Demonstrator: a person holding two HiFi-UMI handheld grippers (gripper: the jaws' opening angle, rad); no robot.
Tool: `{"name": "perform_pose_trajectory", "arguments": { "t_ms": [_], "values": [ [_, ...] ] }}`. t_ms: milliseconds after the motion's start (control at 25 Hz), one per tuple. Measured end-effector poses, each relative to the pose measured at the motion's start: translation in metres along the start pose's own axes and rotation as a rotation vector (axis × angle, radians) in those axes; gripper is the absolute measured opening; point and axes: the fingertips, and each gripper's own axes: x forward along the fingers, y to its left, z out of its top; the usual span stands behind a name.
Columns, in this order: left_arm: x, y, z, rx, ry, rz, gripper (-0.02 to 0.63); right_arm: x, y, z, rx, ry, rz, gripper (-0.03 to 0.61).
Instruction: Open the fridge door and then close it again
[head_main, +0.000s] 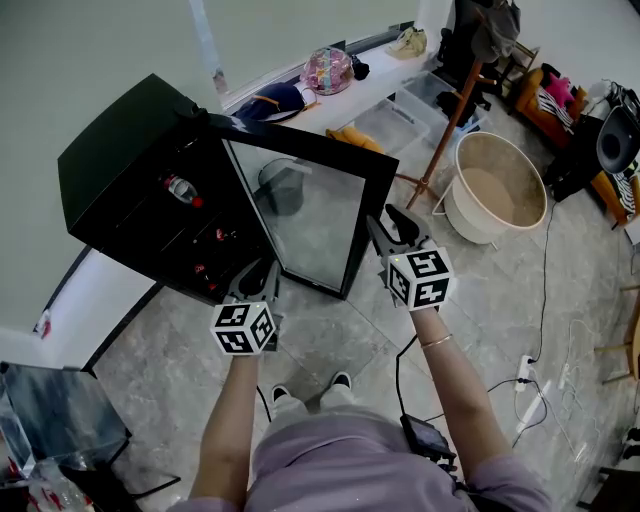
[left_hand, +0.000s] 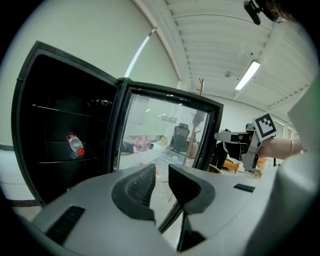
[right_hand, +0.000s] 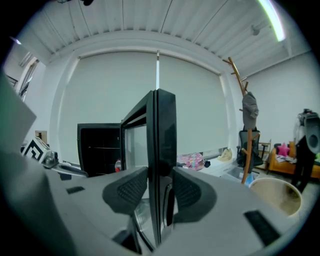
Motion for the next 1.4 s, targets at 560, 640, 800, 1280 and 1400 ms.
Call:
{"name": "perform_pose_trajectory", "arguments": {
  "t_ms": [560, 640, 800, 1280, 1400],
  "values": [
    [-0.011, 0.002, 0.009, 0.011, -0.034, -0.003, 0.081, -0.032, 0.029, -0.023, 0.039, 0.017, 0.002, 0.206],
    [-0.013, 0.002, 0.008, 0.01, -0.033, -0.002, 0.081, -0.035, 0.033, -0.029, 0.045, 0.026, 0.004, 0.206],
    [-0.017, 0.0, 0.004, 0.008, -0.03, 0.0, 0.081, -0.041, 0.037, -0.039, 0.056, 0.043, 0.007, 0.206],
    [-0.024, -0.008, 0.004, 0.041, -0.024, 0.018, 0.081, 0.003, -0.006, -0.007, 0.045, 0.004, 0.031, 0.242],
    [-0.026, -0.002, 0.0, 0.031, -0.019, 0.031, 0.081, 0.018, -0.005, -0.003, 0.032, 0.003, 0.075, 0.247]
  ]
}}
